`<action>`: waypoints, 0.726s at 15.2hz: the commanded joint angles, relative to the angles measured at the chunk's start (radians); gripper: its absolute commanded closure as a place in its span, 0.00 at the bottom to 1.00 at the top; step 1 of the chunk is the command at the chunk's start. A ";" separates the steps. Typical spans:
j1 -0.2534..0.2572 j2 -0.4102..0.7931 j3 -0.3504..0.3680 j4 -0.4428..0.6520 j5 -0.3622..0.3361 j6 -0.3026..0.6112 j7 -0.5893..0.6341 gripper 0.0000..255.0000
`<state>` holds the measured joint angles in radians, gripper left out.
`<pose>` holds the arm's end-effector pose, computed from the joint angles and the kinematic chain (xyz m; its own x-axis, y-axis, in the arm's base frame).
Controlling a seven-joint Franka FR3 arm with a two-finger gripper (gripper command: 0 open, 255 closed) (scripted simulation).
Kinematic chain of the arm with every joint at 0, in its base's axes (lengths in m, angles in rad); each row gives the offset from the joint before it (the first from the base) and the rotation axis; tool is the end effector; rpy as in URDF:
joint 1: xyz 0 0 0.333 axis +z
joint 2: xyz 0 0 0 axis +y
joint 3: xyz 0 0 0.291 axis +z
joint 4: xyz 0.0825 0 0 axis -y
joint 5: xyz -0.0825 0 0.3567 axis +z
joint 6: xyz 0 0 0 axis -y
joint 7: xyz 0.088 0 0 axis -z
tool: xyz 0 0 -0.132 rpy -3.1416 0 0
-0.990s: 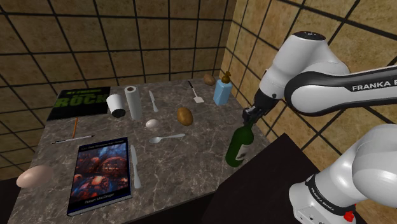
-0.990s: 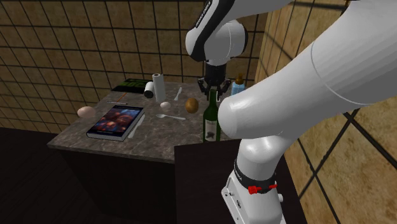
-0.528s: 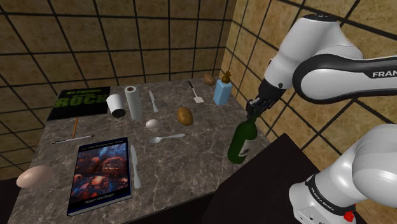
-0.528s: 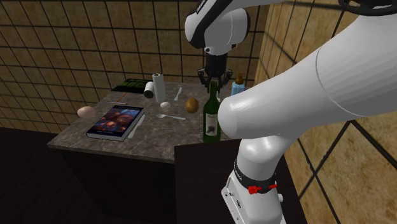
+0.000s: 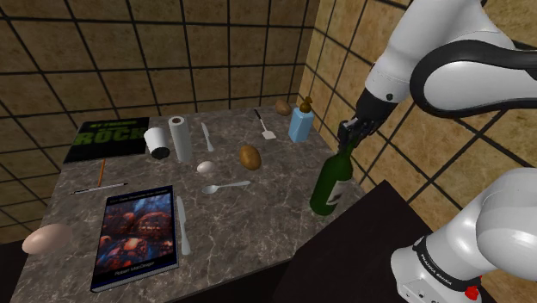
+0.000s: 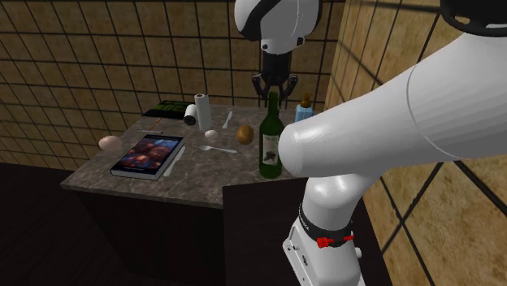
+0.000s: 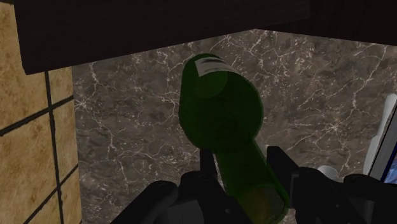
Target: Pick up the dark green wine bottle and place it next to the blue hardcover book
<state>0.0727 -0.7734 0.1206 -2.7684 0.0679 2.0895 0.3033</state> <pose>0.3095 0.0605 0.4025 0.9809 -0.1699 0.0947 -0.1701 -0.9854 -0.0062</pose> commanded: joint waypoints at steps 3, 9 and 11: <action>-0.002 -0.018 -0.005 0.042 -0.004 -0.060 -0.001 1.00; -0.004 -0.032 -0.011 0.115 -0.009 -0.147 -0.002 1.00; -0.005 -0.034 -0.012 0.141 -0.010 -0.175 -0.003 1.00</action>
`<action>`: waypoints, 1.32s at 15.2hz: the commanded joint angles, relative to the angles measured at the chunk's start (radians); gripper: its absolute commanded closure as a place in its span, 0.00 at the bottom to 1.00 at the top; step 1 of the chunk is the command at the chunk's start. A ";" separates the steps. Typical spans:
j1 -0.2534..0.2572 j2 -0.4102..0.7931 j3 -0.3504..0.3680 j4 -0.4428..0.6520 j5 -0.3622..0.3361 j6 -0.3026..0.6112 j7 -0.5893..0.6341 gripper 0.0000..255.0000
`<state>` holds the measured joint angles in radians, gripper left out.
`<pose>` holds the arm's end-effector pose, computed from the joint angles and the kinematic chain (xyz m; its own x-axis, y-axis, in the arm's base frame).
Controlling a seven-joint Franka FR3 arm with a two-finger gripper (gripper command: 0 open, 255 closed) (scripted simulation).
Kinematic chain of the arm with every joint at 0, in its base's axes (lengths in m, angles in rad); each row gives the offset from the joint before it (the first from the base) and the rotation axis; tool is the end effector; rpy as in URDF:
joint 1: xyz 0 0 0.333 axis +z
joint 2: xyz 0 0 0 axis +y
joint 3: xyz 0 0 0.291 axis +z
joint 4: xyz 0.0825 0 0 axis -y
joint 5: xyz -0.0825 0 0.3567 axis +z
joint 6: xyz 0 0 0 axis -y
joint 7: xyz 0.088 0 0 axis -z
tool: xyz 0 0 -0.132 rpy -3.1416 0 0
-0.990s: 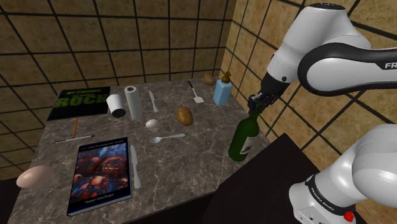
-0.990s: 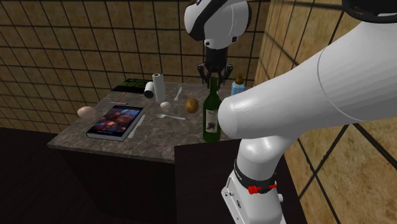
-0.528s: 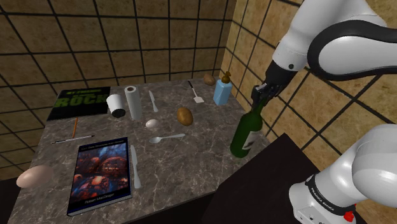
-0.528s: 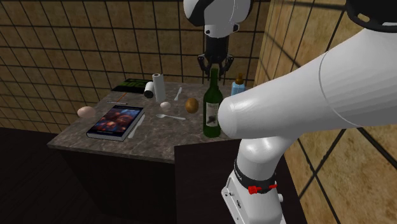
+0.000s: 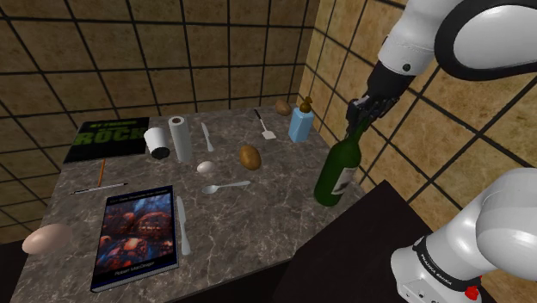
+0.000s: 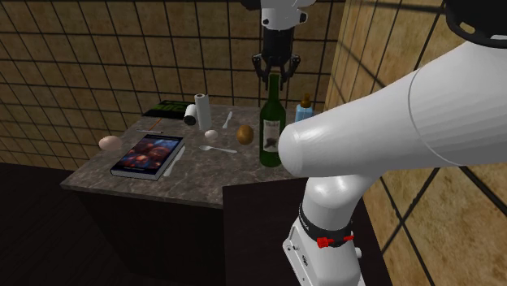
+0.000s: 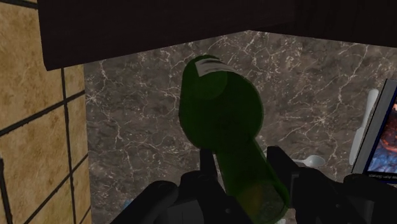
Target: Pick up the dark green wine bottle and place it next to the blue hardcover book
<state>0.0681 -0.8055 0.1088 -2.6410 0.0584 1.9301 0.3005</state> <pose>0.3082 0.0598 0.4557 0.9809 -0.1700 0.0947 -0.1702 -0.9854 -0.0062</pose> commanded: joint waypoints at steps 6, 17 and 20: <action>-0.003 -0.002 -0.006 0.094 -0.005 -0.096 0.000 1.00; -0.007 0.019 -0.013 0.255 -0.013 -0.236 -0.001 1.00; -0.009 0.029 -0.015 0.302 -0.015 -0.272 -0.001 1.00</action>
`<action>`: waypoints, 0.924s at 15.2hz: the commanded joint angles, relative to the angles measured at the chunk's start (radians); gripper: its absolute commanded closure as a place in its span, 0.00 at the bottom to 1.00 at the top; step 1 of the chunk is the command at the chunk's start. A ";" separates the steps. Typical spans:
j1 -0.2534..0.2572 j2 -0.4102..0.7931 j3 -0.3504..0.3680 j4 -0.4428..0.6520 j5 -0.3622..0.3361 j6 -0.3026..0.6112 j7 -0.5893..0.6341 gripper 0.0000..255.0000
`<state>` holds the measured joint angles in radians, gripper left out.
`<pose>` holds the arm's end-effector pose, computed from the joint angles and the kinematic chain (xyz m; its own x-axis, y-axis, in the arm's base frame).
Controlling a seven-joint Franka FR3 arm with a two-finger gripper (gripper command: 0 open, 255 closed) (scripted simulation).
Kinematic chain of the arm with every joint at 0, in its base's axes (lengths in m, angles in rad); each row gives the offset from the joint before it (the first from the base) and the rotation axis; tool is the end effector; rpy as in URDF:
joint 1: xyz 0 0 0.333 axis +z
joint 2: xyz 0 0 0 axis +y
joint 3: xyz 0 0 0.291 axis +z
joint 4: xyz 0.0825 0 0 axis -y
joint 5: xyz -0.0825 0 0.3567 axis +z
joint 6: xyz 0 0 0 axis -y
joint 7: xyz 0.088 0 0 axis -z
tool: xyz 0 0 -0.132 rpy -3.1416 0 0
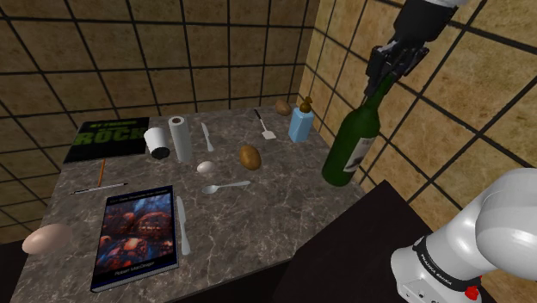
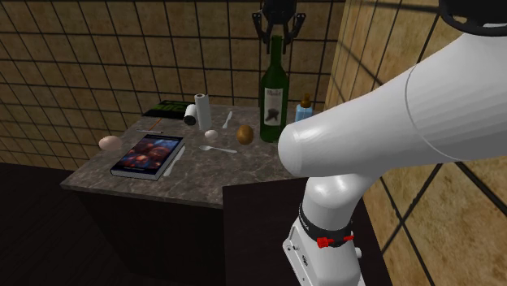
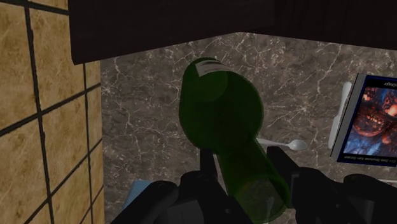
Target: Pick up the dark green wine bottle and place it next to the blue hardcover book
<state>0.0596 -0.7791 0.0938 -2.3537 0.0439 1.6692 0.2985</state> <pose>0.3068 0.0592 0.5547 0.9809 -0.1700 0.0946 -0.1702 -0.9854 -0.0061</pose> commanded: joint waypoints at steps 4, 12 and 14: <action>-0.002 0.019 -0.002 0.079 -0.003 -0.060 0.001 1.00; -0.005 0.059 -0.005 0.216 -0.007 -0.157 0.001 1.00; -0.006 0.071 -0.005 0.252 -0.008 -0.181 0.001 1.00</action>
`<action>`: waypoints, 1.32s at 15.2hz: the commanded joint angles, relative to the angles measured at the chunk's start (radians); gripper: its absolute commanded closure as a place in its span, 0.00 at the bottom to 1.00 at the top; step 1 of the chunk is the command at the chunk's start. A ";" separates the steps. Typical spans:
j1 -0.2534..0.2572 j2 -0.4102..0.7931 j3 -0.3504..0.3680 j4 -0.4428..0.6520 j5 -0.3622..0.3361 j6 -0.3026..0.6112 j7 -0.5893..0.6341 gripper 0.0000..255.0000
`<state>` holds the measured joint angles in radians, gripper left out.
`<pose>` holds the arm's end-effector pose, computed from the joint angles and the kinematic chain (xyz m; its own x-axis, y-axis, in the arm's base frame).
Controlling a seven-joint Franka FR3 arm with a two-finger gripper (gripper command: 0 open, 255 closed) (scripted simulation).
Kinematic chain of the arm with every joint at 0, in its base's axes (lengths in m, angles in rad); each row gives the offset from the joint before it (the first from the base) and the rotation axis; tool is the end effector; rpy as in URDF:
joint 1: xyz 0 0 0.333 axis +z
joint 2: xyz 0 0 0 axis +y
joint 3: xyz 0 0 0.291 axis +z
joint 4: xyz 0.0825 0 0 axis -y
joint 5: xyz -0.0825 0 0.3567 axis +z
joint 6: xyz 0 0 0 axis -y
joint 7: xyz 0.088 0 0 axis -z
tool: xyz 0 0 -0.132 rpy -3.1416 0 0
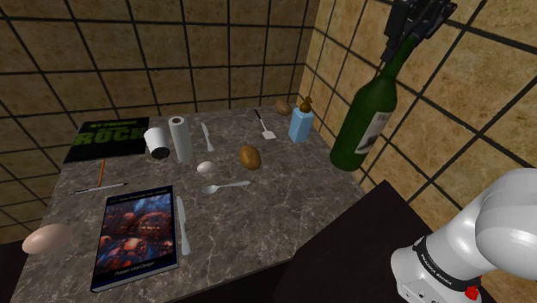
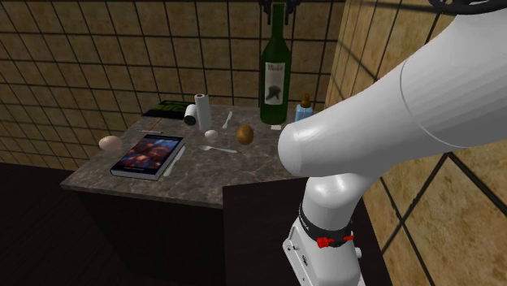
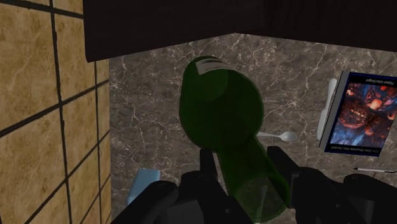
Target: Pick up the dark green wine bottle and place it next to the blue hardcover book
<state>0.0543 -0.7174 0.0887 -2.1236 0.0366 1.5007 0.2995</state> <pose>0.3049 0.0592 0.6219 0.9809 -0.1700 0.0946 -0.1702 -0.9854 -0.0060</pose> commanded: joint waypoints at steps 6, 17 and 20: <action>-0.003 0.049 -0.001 0.135 -0.004 -0.086 0.001 1.00; 0.008 0.178 0.083 0.131 0.022 0.049 0.090 1.00; 0.013 0.237 0.120 0.115 0.026 0.125 0.128 1.00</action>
<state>0.0661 -0.5026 0.1972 -2.0018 0.0615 1.5952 0.4155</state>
